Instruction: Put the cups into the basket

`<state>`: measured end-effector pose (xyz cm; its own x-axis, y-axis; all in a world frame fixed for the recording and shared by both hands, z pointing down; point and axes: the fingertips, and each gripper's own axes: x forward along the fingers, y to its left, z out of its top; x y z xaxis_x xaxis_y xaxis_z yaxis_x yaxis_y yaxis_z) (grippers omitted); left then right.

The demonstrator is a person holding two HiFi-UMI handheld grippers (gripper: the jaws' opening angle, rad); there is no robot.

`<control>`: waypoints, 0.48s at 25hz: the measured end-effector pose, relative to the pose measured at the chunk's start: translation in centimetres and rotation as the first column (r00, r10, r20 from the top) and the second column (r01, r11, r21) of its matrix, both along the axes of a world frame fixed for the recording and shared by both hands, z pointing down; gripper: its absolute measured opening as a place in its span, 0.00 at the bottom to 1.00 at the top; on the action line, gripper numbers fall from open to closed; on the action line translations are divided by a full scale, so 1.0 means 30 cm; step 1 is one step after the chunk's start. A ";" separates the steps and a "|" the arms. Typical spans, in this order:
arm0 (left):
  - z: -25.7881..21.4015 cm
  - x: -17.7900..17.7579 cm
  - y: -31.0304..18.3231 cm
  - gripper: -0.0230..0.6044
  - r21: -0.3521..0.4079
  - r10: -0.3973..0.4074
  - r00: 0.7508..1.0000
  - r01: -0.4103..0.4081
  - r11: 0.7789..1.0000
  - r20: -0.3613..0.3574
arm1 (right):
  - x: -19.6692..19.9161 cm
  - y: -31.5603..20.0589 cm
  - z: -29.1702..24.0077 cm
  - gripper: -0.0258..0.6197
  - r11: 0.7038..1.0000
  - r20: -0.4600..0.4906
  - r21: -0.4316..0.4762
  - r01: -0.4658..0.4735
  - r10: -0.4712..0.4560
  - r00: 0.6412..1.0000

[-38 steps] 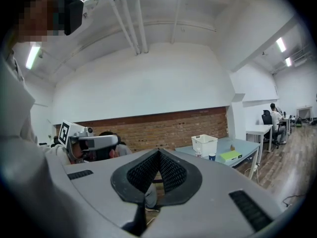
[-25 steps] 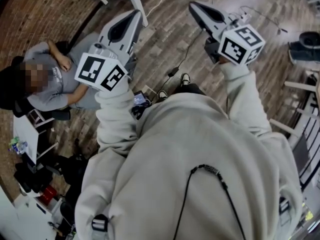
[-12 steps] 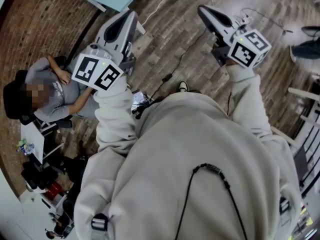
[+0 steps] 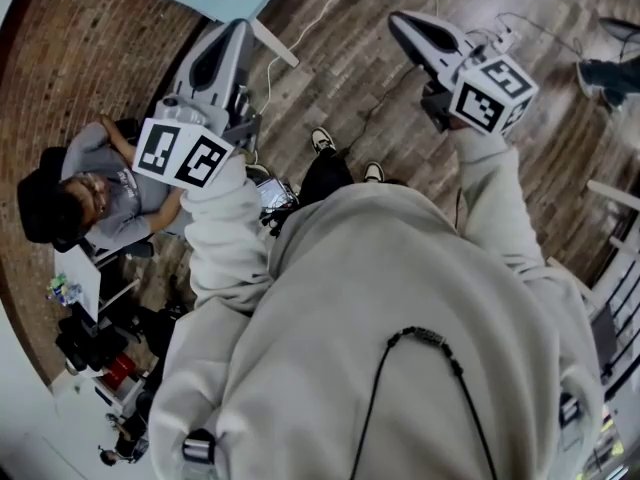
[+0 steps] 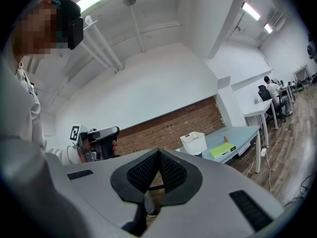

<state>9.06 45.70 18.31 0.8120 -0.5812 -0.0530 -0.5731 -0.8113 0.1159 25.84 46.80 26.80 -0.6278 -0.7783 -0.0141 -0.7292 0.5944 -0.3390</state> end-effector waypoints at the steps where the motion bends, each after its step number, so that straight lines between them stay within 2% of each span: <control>1: 0.004 -0.002 -0.018 0.03 -0.001 0.001 1.000 -0.001 1.000 -0.004 | 0.005 -0.016 0.009 0.06 1.000 0.002 -0.008 -0.002 0.002 1.000; 12: -0.012 -0.014 -0.331 0.03 0.033 0.041 0.996 -0.038 0.999 -0.076 | 0.002 -0.286 0.005 0.06 1.000 -0.067 -0.012 -0.008 0.007 0.998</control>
<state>8.64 35.77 17.94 0.8271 -0.5459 -0.1339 -0.5311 -0.8370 0.1319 25.89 38.23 26.95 -0.6212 -0.7827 0.0372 -0.7548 0.5850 -0.2968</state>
